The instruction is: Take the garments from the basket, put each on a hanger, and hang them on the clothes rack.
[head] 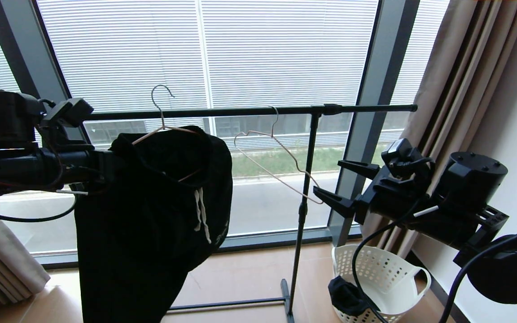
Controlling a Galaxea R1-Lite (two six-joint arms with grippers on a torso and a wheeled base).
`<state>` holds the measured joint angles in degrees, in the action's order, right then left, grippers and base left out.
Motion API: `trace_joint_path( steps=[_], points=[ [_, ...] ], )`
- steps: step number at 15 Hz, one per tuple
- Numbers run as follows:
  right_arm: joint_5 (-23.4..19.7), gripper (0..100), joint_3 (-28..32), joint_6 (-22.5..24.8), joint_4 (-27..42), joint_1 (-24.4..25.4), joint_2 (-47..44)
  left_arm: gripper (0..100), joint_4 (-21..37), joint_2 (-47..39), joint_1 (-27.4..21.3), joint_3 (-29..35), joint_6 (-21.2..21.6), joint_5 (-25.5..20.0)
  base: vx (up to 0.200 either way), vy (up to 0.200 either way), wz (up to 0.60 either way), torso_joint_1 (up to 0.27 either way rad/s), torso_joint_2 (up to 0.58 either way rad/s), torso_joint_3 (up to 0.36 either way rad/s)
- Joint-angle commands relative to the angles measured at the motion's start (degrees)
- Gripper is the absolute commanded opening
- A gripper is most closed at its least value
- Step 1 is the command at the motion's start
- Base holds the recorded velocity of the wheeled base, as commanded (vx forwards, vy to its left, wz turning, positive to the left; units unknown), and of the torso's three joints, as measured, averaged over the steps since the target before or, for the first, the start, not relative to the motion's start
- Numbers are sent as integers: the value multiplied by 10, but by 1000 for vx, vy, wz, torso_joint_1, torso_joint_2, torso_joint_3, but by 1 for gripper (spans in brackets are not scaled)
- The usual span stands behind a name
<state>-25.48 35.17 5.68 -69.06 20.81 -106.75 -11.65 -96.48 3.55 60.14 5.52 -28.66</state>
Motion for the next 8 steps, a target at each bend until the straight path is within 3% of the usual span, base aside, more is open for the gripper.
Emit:
trace_joint_path(
  steps=[1,8],
  points=[
    [0,100,1,1,0,0,-4,0,-23,-36,-8,5,-11,7,0,0,0,0,0,0],
    [0,100,0,1,1,0,-4,0,-125,-105,-9,5,-18,12,0,0,0,0,0,0]
  ],
)
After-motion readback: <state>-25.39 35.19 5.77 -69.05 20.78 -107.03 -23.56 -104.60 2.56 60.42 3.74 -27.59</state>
